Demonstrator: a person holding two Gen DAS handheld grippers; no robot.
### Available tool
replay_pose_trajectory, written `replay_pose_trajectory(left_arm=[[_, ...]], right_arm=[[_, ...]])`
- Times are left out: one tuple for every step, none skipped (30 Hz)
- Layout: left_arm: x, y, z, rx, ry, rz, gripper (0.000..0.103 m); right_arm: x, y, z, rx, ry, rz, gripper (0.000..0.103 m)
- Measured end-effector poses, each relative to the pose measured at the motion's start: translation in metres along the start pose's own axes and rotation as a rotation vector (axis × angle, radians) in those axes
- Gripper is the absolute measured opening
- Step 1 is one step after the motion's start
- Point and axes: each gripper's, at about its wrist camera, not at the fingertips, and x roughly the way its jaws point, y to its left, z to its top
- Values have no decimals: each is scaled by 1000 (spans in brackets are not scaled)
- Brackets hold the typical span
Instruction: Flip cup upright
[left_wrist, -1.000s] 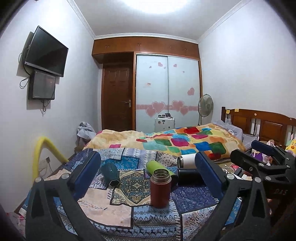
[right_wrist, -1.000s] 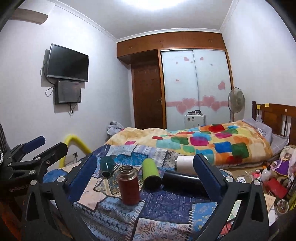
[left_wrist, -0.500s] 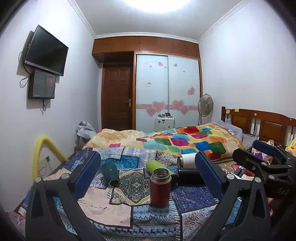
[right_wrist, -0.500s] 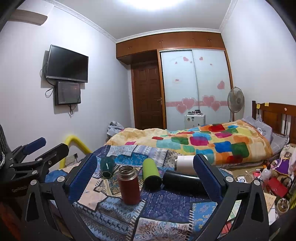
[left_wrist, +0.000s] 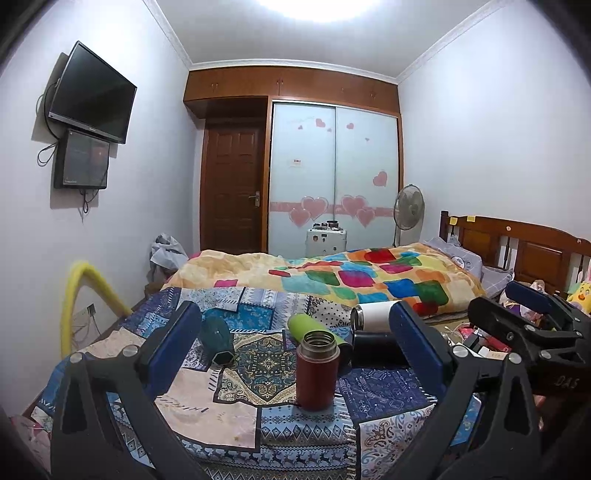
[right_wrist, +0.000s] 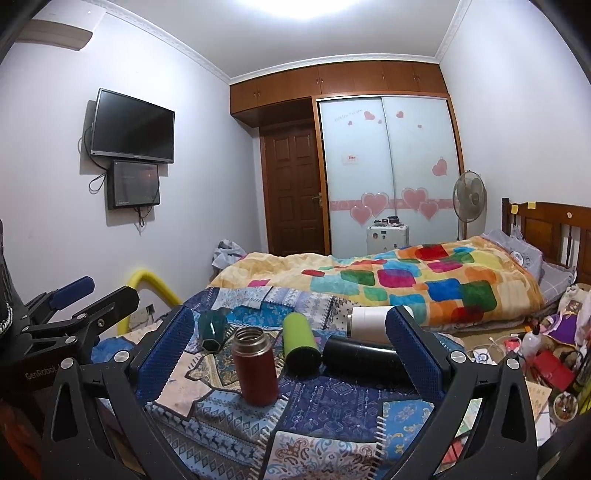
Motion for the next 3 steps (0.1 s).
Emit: replay_pose_trajectory(left_arm=[[0, 0, 0, -1, 0, 0, 103], [0, 0, 0, -1, 0, 1, 103], [0, 0, 0, 0, 3, -1, 103]], right_arm=[[0, 0, 0, 0, 1, 1, 103], [1, 0, 0, 1, 2, 1, 103], [1, 1, 0, 1, 2, 1, 103]])
